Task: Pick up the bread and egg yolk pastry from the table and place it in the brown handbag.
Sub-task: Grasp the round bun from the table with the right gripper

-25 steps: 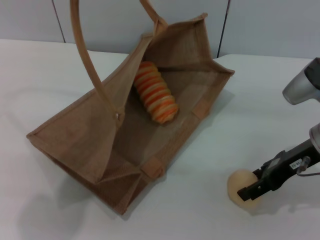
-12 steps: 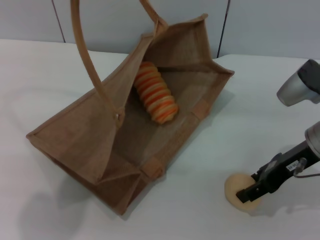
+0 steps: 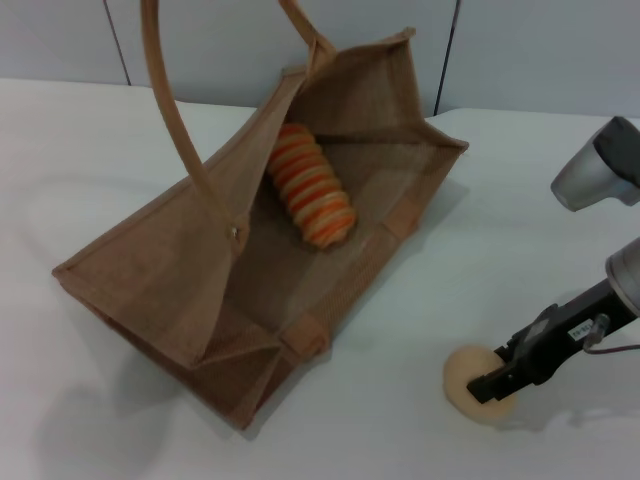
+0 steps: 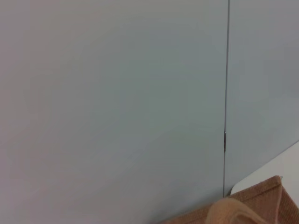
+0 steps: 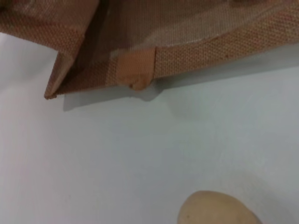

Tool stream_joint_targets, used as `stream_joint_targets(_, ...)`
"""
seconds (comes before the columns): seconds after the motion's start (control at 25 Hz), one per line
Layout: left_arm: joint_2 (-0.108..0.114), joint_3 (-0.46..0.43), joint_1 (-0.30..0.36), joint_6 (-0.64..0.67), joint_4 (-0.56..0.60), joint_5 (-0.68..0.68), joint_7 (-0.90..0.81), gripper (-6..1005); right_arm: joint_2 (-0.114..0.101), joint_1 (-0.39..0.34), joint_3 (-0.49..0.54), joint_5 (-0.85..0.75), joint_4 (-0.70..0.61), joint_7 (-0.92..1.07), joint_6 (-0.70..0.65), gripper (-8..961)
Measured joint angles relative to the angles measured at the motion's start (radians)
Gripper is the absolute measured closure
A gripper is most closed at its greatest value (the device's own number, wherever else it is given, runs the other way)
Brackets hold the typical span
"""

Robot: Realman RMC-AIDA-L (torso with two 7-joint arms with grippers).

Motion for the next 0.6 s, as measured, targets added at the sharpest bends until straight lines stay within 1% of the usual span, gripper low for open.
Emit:
stream_joint_targets(0.28,0.000,0.000,0.000,0.000,0.000,0.000,-0.001,880,0.000,0.008,0.004,0.002,0.009,0.000,-0.004,357)
stream_joint_targets(0.6,0.000,-0.005,0.000,0.000,-0.020,0.000,0.000,880,-0.001,0.008,0.014,0.018,0.006,0.001,-0.025,395)
